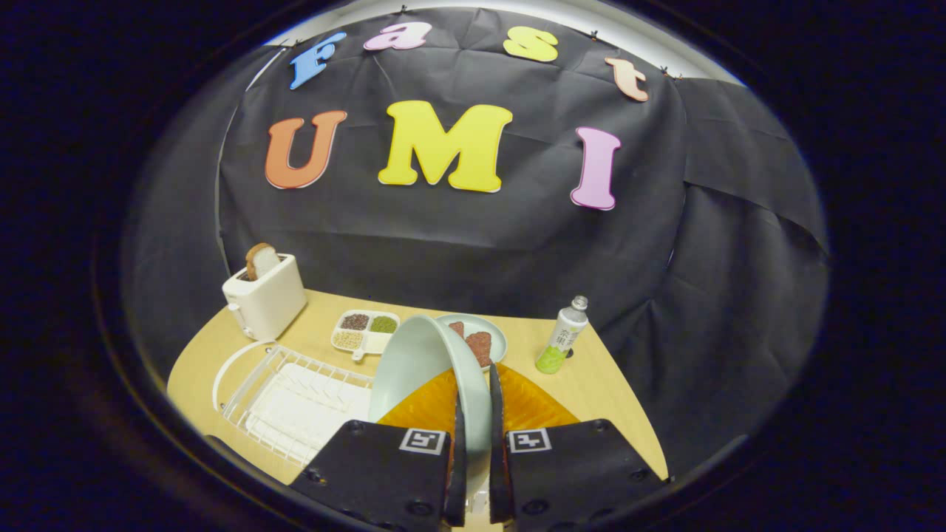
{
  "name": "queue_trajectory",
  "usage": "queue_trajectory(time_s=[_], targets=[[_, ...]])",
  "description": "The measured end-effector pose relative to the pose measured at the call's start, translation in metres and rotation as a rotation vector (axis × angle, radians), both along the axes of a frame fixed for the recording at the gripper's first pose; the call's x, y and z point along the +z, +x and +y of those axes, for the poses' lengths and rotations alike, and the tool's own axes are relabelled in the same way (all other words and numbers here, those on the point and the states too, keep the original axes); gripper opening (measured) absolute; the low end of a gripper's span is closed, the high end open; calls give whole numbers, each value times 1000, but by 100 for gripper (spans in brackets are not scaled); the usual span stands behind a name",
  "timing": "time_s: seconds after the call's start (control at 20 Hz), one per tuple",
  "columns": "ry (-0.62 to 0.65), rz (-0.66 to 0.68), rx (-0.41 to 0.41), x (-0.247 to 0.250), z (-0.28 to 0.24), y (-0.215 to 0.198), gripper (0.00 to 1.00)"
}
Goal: Take the plate from the dish rack, then take the spoon from the basket and place it into the plate.
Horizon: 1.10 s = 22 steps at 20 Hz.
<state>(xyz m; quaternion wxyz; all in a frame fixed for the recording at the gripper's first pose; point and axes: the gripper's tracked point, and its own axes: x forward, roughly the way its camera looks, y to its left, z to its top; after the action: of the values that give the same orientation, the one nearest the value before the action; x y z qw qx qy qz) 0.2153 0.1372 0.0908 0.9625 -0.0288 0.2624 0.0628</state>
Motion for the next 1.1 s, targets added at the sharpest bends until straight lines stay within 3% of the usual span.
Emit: queue_trajectory(time_s=[0.4,0.8,1.1], targets=[[204,188,162,-52,34,-115,17],[332,302,131,-153,10,-194,17],[461,363,107,-206,8,-209,17]])
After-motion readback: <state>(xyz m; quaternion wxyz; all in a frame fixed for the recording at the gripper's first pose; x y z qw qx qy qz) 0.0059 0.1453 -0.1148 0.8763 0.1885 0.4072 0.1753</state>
